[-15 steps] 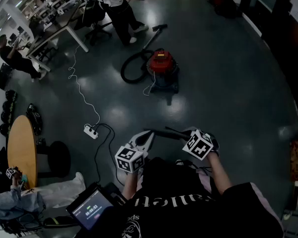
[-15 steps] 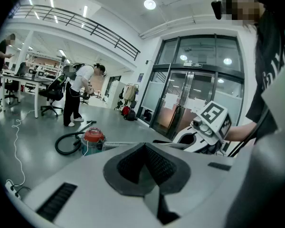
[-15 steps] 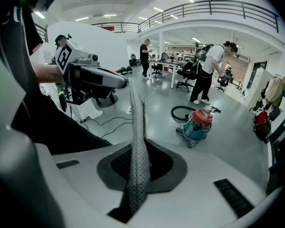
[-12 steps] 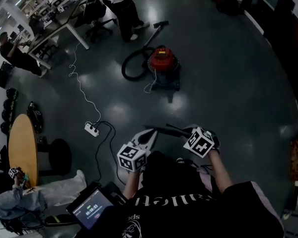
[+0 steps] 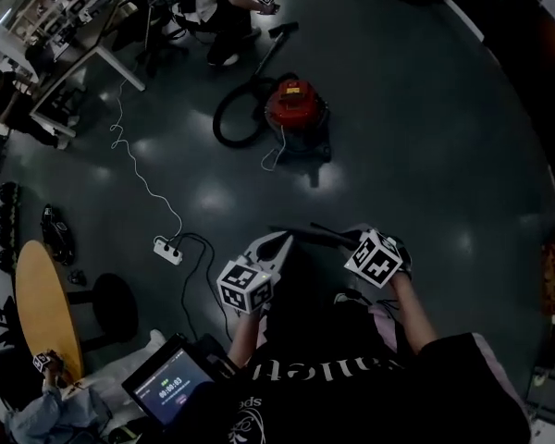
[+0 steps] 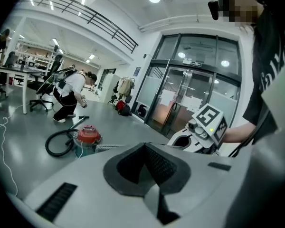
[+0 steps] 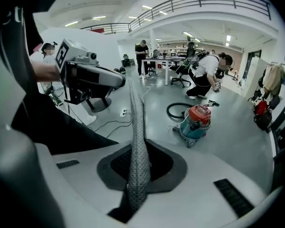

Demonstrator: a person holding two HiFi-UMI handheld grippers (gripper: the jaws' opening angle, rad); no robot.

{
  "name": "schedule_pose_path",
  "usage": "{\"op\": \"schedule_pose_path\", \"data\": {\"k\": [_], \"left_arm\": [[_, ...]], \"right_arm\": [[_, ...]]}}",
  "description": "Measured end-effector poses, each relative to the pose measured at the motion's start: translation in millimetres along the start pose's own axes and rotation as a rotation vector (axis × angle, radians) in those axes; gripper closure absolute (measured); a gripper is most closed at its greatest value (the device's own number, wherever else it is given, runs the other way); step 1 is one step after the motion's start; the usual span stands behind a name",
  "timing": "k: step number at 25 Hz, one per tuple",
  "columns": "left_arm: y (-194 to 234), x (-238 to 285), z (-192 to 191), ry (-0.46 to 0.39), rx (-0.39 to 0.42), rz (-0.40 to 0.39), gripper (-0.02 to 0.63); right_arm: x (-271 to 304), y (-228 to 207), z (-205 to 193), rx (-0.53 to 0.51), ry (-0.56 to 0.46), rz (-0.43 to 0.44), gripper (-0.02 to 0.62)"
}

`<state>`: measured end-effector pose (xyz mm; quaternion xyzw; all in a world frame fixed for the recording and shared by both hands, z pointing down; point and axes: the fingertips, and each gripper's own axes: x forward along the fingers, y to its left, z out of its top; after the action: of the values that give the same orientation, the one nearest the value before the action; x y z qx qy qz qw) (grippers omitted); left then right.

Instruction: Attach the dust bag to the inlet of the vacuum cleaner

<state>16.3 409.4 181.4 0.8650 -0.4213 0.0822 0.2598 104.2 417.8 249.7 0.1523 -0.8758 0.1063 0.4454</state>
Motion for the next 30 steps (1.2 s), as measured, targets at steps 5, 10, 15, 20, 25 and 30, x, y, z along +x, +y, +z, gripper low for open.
{"op": "schedule_pose_path", "data": {"k": [5, 10, 15, 20, 25, 30], "left_arm": [[65, 27, 37, 0.046, 0.019, -0.11, 0.601], [139, 45, 62, 0.097, 0.037, -0.187, 0.601], [196, 70, 79, 0.118, 0.011, -0.225, 0.601], [238, 99, 88, 0.147, -0.009, -0.233, 0.601], [266, 139, 92, 0.171, 0.001, -0.234, 0.601], [291, 179, 103, 0.185, 0.004, -0.202, 0.601]], "right_arm": [[44, -33, 37, 0.076, 0.023, -0.022, 0.557], [86, -73, 72, 0.109, 0.067, -0.096, 0.557], [121, -113, 100, 0.11, 0.103, -0.125, 0.557], [151, -149, 116, 0.117, 0.113, -0.116, 0.557], [177, -192, 117, 0.133, 0.104, -0.117, 0.557], [206, -231, 105, 0.118, 0.134, -0.072, 0.557]]}}
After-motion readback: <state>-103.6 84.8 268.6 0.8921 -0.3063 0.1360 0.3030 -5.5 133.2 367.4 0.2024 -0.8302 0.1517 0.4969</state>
